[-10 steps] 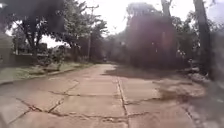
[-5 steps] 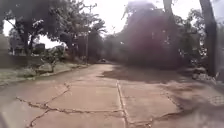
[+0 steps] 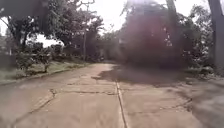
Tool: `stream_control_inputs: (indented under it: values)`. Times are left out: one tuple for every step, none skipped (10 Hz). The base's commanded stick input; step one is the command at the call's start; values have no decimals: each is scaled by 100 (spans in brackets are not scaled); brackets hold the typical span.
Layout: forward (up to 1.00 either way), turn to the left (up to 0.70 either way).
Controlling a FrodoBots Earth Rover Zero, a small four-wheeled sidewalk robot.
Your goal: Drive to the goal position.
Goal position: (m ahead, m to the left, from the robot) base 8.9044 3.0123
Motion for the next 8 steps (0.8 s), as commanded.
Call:
stream_control_inputs:
  values:
    - [100, 0]
    - [100, 0]
    - [100, 0]
    - [100, 0]
    - [100, 0]
    - [100, 0]
    - [100, 0]
    - [100, 0]
